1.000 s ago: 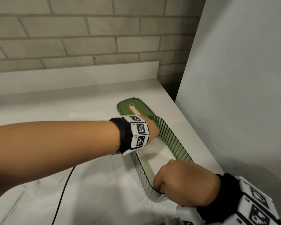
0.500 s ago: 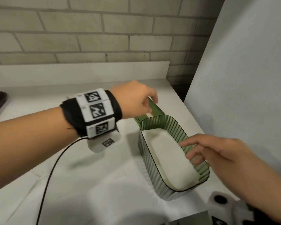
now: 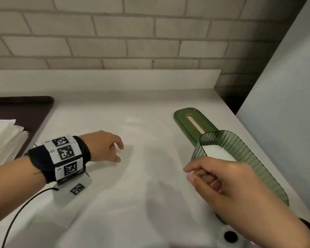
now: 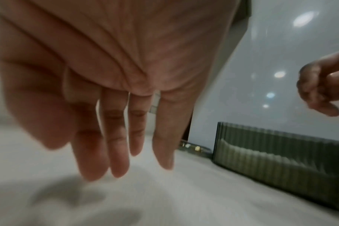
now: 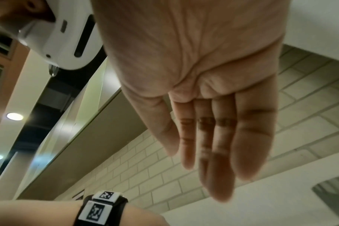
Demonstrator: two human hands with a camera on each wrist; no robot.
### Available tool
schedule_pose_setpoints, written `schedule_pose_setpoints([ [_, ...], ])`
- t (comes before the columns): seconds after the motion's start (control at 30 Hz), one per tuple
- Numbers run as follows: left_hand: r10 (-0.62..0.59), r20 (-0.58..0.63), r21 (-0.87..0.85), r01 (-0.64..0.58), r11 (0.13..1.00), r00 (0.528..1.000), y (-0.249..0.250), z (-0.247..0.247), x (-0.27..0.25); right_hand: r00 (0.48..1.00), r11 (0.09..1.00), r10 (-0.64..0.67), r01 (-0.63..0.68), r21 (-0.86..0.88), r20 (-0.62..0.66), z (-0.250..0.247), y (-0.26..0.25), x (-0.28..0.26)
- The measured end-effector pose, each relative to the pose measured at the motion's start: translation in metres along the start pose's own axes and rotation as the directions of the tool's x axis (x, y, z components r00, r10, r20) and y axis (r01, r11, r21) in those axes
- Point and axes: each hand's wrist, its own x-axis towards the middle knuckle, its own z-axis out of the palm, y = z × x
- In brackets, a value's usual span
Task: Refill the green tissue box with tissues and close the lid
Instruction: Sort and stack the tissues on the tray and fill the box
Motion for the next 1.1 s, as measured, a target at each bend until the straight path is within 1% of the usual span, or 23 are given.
schedule_pose_setpoints([
  [0.07,-0.029,0.064,-0.014,0.030,0.999,0.997,-0.017,0.014,-0.005,0.995,0.994,0.045,-0.037,-0.102,0.085,0.019,-0.007,0.012],
  [0.1,-0.033,0.076,-0.027,0.035,0.999,0.997,-0.025,0.020,-0.008,0.988,0.987,0.092,-0.073,-0.146,0.127,0.029,-0.009,0.019],
  [0.17,-0.030,0.056,-0.083,0.035,0.996,0.998,-0.038,0.028,-0.012,0.958,0.965,0.189,-0.142,-0.219,0.215,0.048,-0.009,0.036],
  [0.23,-0.020,0.026,-0.142,0.023,0.990,0.999,-0.046,0.034,-0.015,0.928,0.947,0.254,-0.181,-0.266,0.271,0.066,-0.006,0.055],
  [0.33,0.012,0.005,-0.191,-0.011,0.982,1.000,-0.054,0.040,-0.015,0.887,0.908,0.351,-0.244,-0.341,0.299,0.081,-0.004,0.084],
  [0.43,0.034,0.025,-0.214,-0.028,0.976,0.999,-0.058,0.042,-0.016,0.859,0.865,0.433,-0.312,-0.393,0.273,0.084,-0.006,0.106],
  [0.53,0.054,0.046,-0.194,-0.044,0.980,0.997,-0.060,0.041,-0.017,0.827,0.847,0.491,-0.379,-0.373,0.275,0.090,-0.008,0.122],
  [0.67,0.069,0.038,-0.153,-0.063,0.986,0.997,-0.060,0.043,-0.020,0.752,0.817,0.576,-0.534,-0.216,0.321,0.108,-0.011,0.144],
  [0.73,0.081,0.020,-0.141,-0.077,0.987,0.997,-0.061,0.045,-0.021,0.737,0.798,0.601,-0.576,-0.179,0.310,0.114,-0.013,0.158],
  [0.77,0.087,0.011,-0.139,-0.084,0.987,0.996,-0.061,0.046,-0.022,0.740,0.795,0.606,-0.578,-0.186,0.292,0.116,-0.016,0.166],
  [0.8,0.090,0.007,-0.139,-0.088,0.986,0.996,-0.062,0.046,-0.022,0.755,0.801,0.598,-0.556,-0.222,0.267,0.117,-0.017,0.173],
  [0.87,0.090,0.000,-0.138,-0.089,0.986,0.996,-0.062,0.046,-0.023,0.799,0.808,0.559,-0.465,-0.361,0.222,0.117,-0.020,0.187],
  [0.9,0.090,-0.005,-0.135,-0.090,0.987,0.996,-0.063,0.046,-0.022,0.814,0.806,0.537,-0.418,-0.420,0.220,0.117,-0.023,0.192],
  [1.0,0.080,-0.011,-0.114,-0.081,0.990,0.997,-0.061,0.047,-0.023,0.814,0.779,0.522,-0.334,-0.530,0.255,0.124,-0.026,0.211],
  [1.1,0.064,-0.026,-0.084,-0.066,0.994,0.998,-0.058,0.048,-0.024,0.833,0.750,0.501,-0.281,-0.599,0.235,0.135,-0.014,0.240],
])
